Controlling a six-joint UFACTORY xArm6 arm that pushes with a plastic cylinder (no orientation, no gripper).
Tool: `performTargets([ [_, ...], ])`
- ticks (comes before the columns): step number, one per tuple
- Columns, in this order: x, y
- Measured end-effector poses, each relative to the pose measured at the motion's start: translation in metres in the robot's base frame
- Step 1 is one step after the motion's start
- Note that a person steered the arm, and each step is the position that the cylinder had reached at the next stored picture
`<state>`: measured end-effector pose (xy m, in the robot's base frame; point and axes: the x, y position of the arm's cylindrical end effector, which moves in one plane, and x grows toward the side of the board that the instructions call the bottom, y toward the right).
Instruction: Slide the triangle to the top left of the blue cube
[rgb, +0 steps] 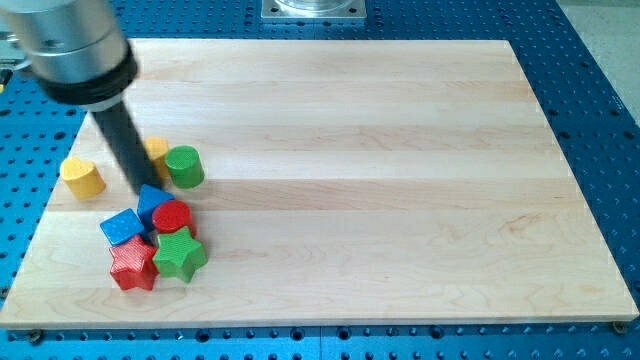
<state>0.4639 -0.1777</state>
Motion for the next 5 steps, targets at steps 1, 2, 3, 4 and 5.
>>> performTargets([
  [1,-0.016,0.049],
  [2,-0.019,0.076],
  [3,0.044,0.003],
  [4,0.059,-0.050],
  [5,0.059,-0.050],
])
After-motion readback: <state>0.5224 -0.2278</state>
